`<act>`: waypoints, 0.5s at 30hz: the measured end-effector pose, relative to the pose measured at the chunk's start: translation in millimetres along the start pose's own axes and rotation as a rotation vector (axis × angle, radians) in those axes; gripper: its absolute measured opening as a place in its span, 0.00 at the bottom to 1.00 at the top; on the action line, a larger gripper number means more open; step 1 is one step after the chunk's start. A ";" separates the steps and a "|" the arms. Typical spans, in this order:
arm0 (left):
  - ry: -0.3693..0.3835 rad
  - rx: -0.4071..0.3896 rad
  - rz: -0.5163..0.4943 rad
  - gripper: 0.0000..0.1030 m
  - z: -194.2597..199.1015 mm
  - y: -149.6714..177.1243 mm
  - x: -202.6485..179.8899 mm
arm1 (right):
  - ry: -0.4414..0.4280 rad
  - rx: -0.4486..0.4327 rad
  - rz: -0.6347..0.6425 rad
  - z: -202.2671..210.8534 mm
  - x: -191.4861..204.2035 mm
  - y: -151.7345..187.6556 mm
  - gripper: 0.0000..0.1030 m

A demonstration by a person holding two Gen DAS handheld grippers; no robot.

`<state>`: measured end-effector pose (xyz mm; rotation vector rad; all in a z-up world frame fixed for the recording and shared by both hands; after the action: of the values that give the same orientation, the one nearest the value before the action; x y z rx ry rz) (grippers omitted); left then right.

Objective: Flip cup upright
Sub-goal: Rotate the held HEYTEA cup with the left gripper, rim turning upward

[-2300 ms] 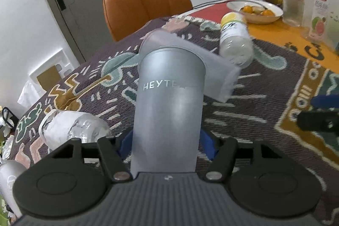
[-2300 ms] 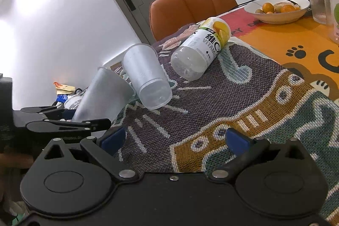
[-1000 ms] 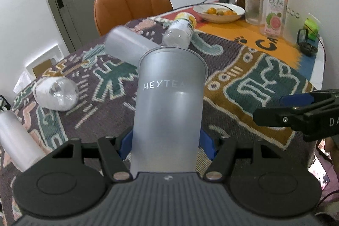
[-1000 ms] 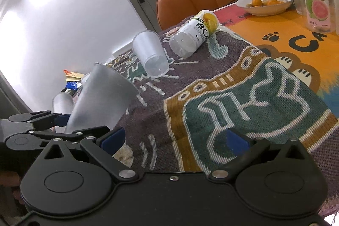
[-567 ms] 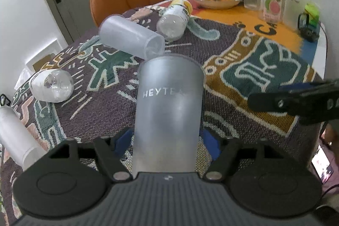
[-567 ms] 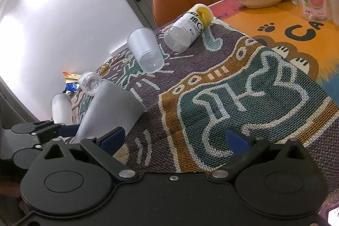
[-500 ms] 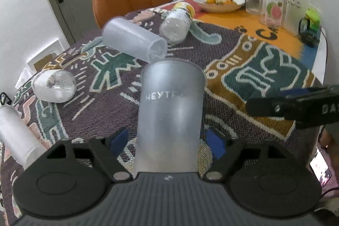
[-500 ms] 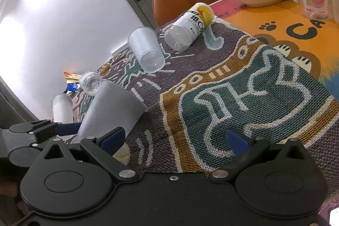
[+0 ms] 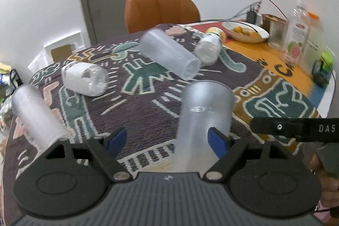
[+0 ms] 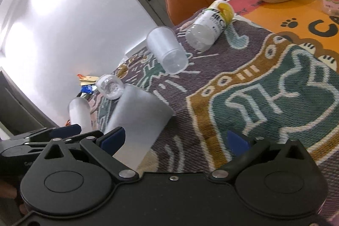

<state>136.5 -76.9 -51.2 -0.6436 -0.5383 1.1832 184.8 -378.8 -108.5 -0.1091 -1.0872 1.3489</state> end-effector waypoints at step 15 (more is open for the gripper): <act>-0.007 -0.050 0.226 0.80 5.3 11.2 48.1 | -0.120 0.083 -0.168 -38.6 10.0 -19.4 1.00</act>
<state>139.6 -27.4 -53.0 -0.7584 -0.5120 1.3876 223.2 -356.9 -111.5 0.1231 -1.1133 1.2591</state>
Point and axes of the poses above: each gripper's, at about its wrist camera, not at the fingertips, and z roughly against the way its jaws point, x to its left, y to its underside, the point moved 1 cm from there along -z, roughly the way its jaws point, and after that the axes turned 3 degrees about x, right-handed, at the moved point
